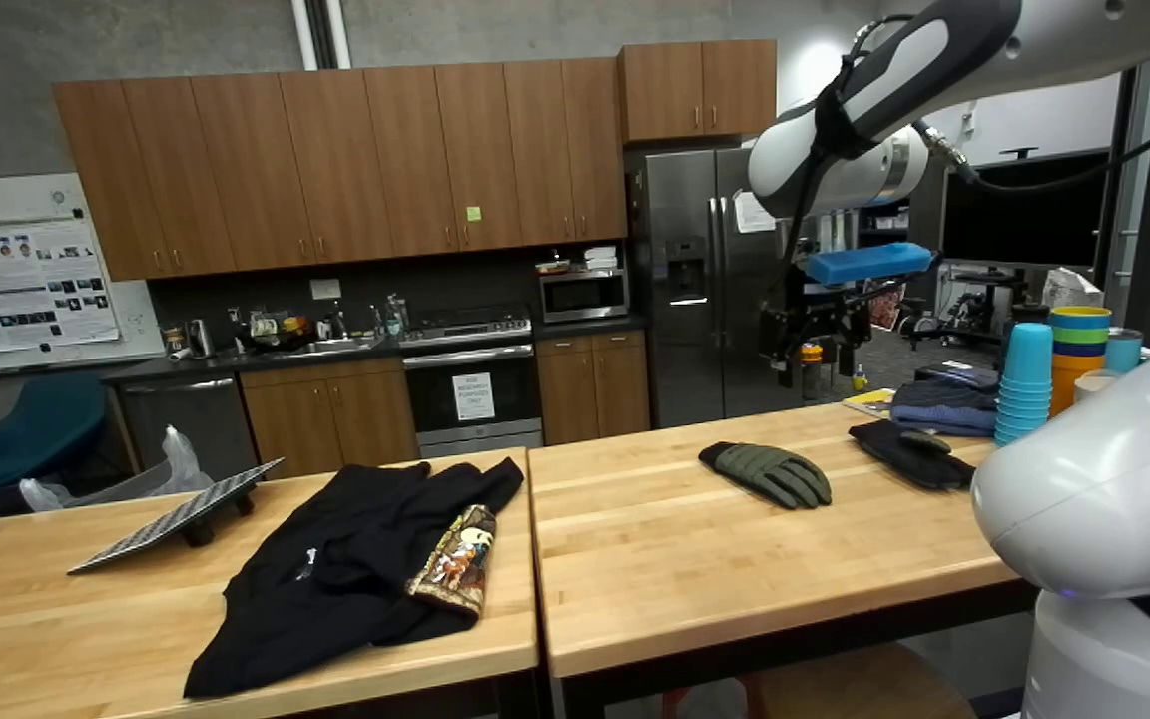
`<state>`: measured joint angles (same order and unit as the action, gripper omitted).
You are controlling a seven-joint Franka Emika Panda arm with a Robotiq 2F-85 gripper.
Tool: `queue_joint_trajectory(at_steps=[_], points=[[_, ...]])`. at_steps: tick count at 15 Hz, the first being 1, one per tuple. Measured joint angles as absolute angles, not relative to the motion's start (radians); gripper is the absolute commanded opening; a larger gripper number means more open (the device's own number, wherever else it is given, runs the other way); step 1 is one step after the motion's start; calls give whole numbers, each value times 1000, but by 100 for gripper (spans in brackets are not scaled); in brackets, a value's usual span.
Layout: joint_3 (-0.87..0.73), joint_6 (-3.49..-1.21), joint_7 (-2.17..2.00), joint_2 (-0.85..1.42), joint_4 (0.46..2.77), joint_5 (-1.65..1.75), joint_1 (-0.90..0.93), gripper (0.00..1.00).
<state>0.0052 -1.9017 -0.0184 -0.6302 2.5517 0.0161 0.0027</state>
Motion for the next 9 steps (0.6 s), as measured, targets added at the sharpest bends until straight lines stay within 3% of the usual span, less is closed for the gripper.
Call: queue_joint_trajectory(at_steps=[9], points=[[-30, -1934, -16, -615, 2568, 57, -46, 100]])
